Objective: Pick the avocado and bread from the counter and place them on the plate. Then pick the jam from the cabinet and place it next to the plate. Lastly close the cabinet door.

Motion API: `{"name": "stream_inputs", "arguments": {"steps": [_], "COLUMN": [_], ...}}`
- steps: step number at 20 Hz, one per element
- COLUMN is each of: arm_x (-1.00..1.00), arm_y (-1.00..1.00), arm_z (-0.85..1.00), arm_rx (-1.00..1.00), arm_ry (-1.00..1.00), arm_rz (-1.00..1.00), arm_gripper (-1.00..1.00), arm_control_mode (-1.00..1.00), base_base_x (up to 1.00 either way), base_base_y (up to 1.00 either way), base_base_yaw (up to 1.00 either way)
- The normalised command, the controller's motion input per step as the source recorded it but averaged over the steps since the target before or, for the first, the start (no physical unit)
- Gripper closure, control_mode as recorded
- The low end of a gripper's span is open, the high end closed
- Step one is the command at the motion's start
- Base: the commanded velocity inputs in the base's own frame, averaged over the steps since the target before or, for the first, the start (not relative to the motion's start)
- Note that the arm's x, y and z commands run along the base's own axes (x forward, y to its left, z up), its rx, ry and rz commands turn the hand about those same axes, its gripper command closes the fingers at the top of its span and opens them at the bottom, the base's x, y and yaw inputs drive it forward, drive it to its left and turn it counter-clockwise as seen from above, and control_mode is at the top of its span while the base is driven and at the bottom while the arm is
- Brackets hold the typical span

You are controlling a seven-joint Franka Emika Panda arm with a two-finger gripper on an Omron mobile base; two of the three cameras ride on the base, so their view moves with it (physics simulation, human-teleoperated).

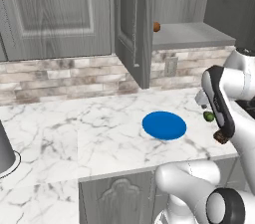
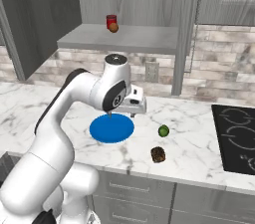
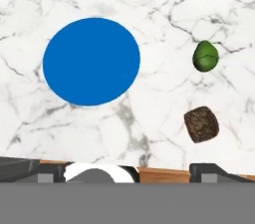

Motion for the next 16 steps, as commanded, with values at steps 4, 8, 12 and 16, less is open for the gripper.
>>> {"name": "stream_inputs", "arguments": {"steps": [4,8,12,16], "arm_x": [-0.02,0.00,0.00,0.01], "arm_y": [-0.43,-0.25,-0.24,-0.29], "arm_z": [-0.34,-0.30,-0.34,-0.35], "arm_rx": [-0.02,-0.05,-0.06,-0.05], "arm_ry": [0.07,0.06,0.09,0.09], "arm_rz": [-0.01,0.00,0.00,0.00], "arm_gripper": [-1.00,-1.00,-1.00,-1.00], "arm_control_mode": [-1.00,-1.00,-1.00,-1.00], "base_base_x": [0.00,0.00,0.00,0.00], "base_base_y": [0.00,0.00,0.00,0.00], "base_base_yaw": [0.00,0.00,0.00,0.00]}}
